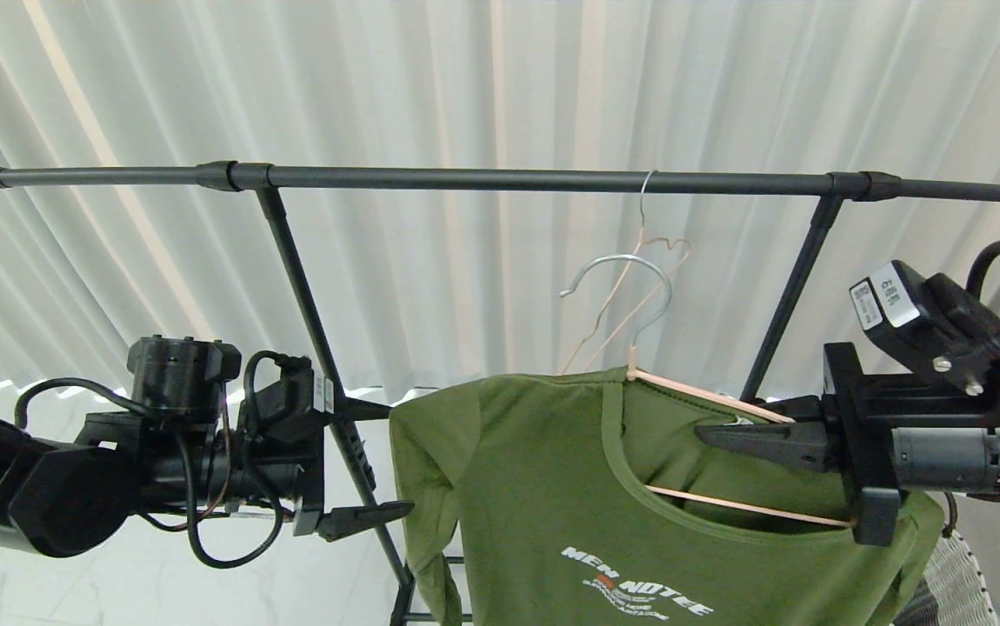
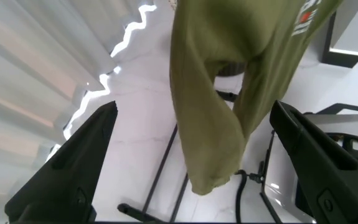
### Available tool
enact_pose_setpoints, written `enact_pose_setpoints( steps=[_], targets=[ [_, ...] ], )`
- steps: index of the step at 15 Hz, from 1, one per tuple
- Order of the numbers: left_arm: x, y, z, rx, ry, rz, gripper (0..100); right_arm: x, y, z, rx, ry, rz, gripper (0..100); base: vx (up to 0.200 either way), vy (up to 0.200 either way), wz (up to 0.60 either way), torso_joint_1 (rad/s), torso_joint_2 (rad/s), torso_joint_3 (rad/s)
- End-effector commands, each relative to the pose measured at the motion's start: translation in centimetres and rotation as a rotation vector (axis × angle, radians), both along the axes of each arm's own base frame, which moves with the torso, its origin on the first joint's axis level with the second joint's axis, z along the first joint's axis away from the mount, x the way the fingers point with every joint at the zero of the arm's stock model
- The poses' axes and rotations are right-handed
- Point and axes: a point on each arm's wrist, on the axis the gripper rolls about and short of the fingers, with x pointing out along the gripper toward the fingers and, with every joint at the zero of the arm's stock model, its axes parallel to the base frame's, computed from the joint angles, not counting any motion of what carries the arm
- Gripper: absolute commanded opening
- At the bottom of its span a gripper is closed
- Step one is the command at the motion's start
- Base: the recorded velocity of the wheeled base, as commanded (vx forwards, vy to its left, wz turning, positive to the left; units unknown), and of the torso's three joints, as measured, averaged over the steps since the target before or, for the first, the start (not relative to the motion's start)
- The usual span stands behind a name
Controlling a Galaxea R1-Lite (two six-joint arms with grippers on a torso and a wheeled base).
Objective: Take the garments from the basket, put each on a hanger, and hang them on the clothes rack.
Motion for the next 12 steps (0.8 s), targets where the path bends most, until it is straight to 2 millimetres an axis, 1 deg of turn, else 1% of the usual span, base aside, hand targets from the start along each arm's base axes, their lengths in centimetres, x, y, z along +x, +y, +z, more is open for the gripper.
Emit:
enact_pose_setpoints(
  steps=[1,2,6,8,9,12],
  targets=[
    [0.4,-0.1,-0.4,0.002,0.010,0.000,100,-0.2,0.0,0.3,0.010,-0.012,0.006,0,0.000,0.000,0.00,0.000,0.00,0.000],
    [0.5,-0.1,-0.4,0.002,0.012,-0.001,0,-0.2,0.0,0.3,0.012,-0.015,0.007,0,0.000,0.000,0.00,0.000,0.00,0.000],
    [0.5,-0.1,-0.4,0.002,0.009,-0.003,0,-0.2,0.1,0.4,0.016,-0.016,0.006,0,0.000,0.000,0.00,0.000,0.00,0.000],
    [0.5,0.2,-0.3,0.001,0.006,0.008,0,-0.2,-0.1,0.5,0.019,-0.017,0.001,0,0.000,0.000,0.00,0.000,0.00,0.000],
    [0.6,0.7,-0.4,0.001,0.008,0.025,0,-0.2,-0.2,0.6,0.025,-0.013,-0.005,0,0.000,0.000,0.00,0.000,0.00,0.000],
    [0.6,3.2,-0.3,0.000,0.005,0.114,0,-0.4,-0.9,1.0,0.038,-0.024,-0.029,0,0.000,0.000,0.00,0.000,0.00,0.000]
  ],
)
